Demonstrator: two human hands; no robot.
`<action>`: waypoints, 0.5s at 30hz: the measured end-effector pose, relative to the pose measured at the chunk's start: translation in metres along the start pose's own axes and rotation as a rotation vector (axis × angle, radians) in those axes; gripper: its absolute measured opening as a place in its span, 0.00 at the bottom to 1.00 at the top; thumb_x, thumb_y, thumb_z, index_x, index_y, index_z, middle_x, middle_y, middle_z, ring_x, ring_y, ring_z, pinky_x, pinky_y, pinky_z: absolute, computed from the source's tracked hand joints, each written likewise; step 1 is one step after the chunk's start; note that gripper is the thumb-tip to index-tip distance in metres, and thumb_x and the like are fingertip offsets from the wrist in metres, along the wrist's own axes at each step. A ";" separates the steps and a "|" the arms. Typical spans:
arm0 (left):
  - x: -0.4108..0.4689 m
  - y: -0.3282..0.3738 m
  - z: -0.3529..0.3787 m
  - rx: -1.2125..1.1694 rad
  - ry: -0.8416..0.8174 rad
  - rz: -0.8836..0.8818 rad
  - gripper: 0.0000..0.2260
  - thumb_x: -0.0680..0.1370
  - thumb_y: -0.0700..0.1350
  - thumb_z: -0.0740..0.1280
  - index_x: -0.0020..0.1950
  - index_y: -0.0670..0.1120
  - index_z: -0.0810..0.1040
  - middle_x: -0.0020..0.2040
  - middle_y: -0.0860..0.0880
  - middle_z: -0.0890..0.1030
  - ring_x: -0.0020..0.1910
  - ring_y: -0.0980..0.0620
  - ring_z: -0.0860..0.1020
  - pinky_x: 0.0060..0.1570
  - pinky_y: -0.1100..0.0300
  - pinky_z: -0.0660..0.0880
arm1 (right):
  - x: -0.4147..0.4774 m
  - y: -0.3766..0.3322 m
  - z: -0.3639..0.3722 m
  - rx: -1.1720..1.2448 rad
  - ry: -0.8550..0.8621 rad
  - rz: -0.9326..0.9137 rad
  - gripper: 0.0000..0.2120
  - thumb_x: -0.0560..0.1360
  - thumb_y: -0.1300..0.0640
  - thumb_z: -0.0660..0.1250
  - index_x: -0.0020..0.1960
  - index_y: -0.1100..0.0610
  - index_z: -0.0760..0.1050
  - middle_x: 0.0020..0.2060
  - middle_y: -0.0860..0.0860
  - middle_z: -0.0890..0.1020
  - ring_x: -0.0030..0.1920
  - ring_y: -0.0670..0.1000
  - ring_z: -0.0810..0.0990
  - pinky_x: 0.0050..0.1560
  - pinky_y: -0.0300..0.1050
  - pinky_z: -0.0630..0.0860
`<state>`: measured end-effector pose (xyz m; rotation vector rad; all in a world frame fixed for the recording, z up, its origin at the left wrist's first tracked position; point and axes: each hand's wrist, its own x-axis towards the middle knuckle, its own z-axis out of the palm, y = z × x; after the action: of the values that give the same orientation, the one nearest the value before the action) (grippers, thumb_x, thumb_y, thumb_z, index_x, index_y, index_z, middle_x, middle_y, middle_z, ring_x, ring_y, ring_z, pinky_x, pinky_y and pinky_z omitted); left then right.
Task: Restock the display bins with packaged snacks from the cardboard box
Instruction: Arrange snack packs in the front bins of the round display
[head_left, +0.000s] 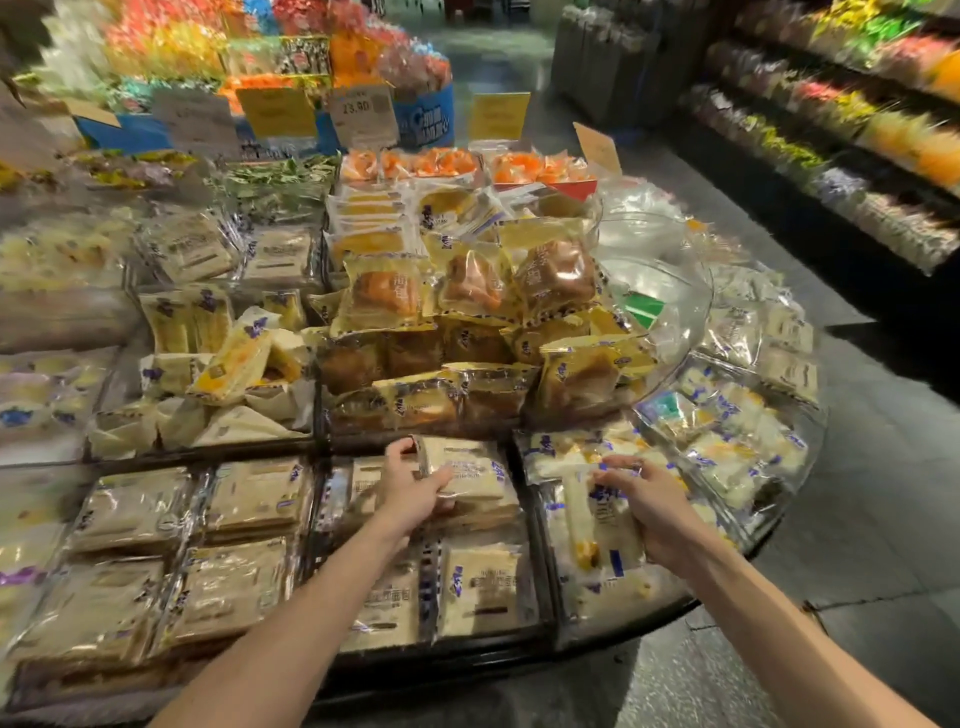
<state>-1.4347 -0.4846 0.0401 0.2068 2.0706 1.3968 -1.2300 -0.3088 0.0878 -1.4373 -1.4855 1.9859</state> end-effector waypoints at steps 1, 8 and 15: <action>0.005 -0.004 0.009 0.060 0.026 0.035 0.24 0.79 0.40 0.70 0.70 0.52 0.63 0.59 0.47 0.77 0.34 0.58 0.83 0.32 0.66 0.78 | 0.004 -0.001 -0.002 -0.007 -0.019 -0.001 0.07 0.77 0.65 0.70 0.54 0.61 0.77 0.44 0.60 0.82 0.38 0.58 0.79 0.36 0.51 0.76; 0.011 -0.028 0.032 0.893 0.206 0.253 0.13 0.79 0.57 0.66 0.58 0.51 0.73 0.49 0.50 0.79 0.44 0.52 0.76 0.44 0.55 0.76 | 0.021 -0.006 -0.006 -0.038 -0.169 0.045 0.04 0.79 0.66 0.63 0.52 0.59 0.74 0.52 0.58 0.79 0.36 0.55 0.77 0.33 0.48 0.74; 0.000 -0.016 0.048 0.887 0.226 0.325 0.12 0.80 0.56 0.66 0.54 0.49 0.73 0.49 0.51 0.75 0.41 0.52 0.75 0.35 0.62 0.68 | 0.025 0.001 -0.011 0.039 -0.195 0.110 0.12 0.78 0.69 0.63 0.59 0.60 0.73 0.51 0.61 0.78 0.38 0.55 0.77 0.35 0.49 0.75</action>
<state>-1.4038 -0.4541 0.0142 0.8025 2.8244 0.5728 -1.2321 -0.2851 0.0732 -1.3704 -1.4620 2.2661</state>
